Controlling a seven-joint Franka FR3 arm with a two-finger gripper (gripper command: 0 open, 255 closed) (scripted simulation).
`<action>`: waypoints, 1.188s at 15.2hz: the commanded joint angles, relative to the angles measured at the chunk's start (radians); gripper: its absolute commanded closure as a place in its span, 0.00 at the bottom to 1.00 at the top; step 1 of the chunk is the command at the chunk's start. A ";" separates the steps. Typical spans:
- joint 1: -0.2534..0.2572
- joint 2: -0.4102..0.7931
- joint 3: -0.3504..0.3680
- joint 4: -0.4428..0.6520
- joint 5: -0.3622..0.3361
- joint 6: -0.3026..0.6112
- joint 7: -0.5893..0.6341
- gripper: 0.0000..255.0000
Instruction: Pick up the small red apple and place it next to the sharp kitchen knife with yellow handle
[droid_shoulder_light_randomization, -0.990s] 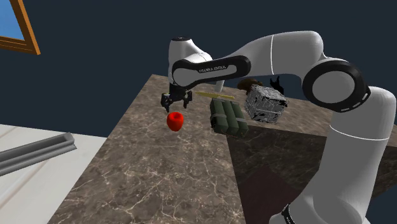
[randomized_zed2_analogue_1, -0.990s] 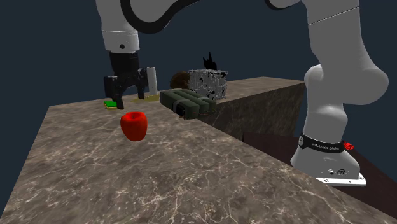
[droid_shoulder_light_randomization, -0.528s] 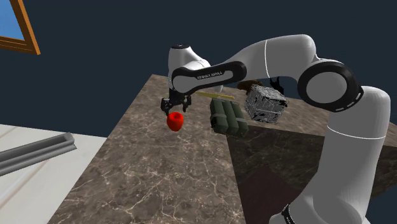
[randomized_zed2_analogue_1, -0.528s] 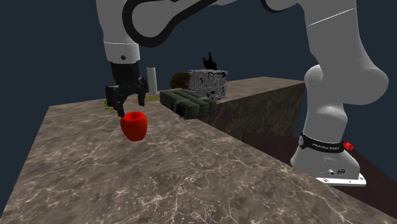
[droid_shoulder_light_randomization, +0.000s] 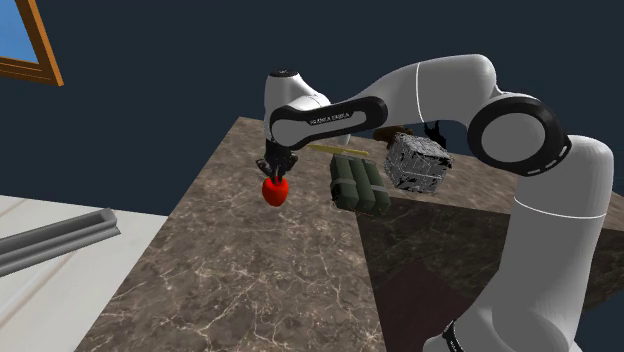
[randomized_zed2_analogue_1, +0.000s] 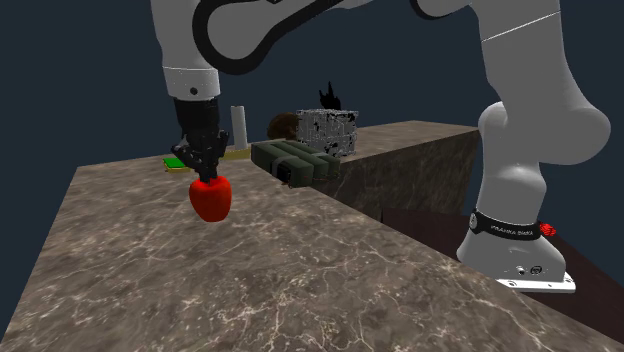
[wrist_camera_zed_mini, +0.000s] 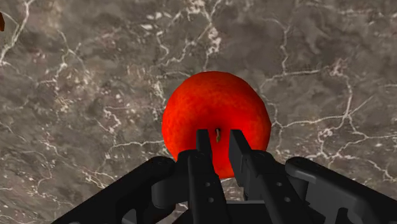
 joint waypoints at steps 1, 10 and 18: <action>0.000 0.000 0.000 0.000 0.000 0.000 0.000 1.00; 0.000 -0.013 0.002 0.022 0.006 -0.034 -0.008 1.00; 0.000 -0.040 0.007 0.091 0.020 -0.128 -0.026 1.00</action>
